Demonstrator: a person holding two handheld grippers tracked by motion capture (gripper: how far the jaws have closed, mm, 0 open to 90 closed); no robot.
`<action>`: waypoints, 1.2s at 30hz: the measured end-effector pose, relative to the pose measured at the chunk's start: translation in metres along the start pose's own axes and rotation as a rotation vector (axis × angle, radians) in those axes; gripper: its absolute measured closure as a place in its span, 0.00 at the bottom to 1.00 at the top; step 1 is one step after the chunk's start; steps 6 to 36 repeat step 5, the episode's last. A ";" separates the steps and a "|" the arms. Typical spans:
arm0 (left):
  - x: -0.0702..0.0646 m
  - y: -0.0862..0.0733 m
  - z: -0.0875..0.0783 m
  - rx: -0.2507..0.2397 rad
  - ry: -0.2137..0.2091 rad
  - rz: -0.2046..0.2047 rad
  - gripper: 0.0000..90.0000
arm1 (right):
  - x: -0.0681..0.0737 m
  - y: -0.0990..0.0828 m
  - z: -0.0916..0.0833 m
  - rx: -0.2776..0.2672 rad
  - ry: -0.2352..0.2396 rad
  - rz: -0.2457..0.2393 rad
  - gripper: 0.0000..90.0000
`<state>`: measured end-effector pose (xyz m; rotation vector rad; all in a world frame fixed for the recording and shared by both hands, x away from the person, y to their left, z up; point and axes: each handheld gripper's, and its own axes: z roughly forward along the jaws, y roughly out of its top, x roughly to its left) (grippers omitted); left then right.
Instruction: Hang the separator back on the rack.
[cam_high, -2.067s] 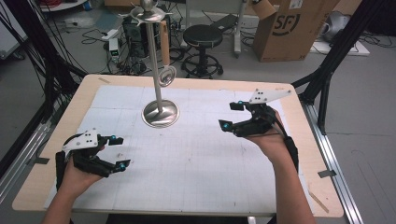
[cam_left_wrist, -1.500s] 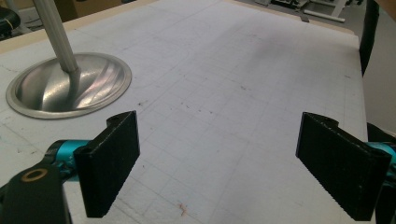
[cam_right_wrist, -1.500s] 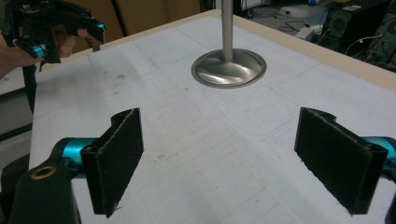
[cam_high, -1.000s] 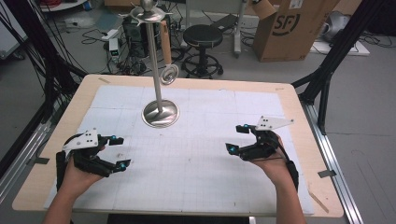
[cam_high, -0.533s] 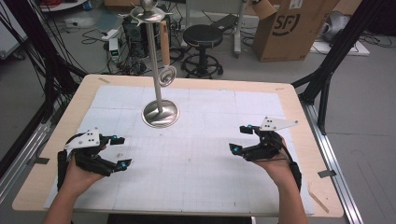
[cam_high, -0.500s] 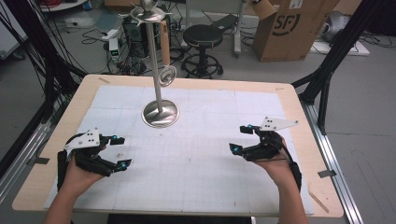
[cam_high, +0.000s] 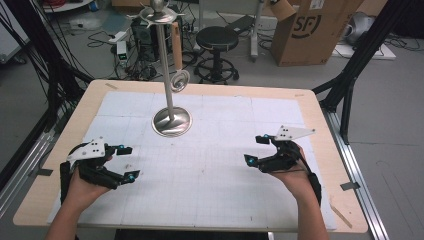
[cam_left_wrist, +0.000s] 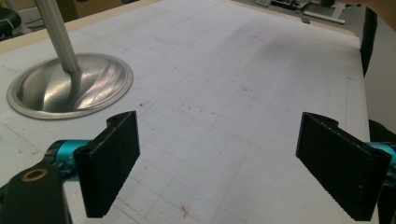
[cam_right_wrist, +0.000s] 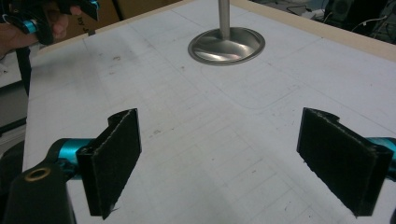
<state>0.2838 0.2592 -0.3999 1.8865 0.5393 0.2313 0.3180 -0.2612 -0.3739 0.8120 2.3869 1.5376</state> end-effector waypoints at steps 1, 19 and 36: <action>0.000 0.000 0.000 0.001 0.000 -0.001 0.16 | 0.000 0.000 0.000 0.000 0.001 -0.001 0.15; 0.002 0.000 0.001 0.000 0.003 -0.003 0.16 | 0.001 0.000 -0.002 -0.008 -0.001 -0.003 0.15; 0.002 0.000 0.001 0.000 0.003 -0.003 0.16 | 0.001 0.000 -0.002 -0.008 -0.001 -0.003 0.15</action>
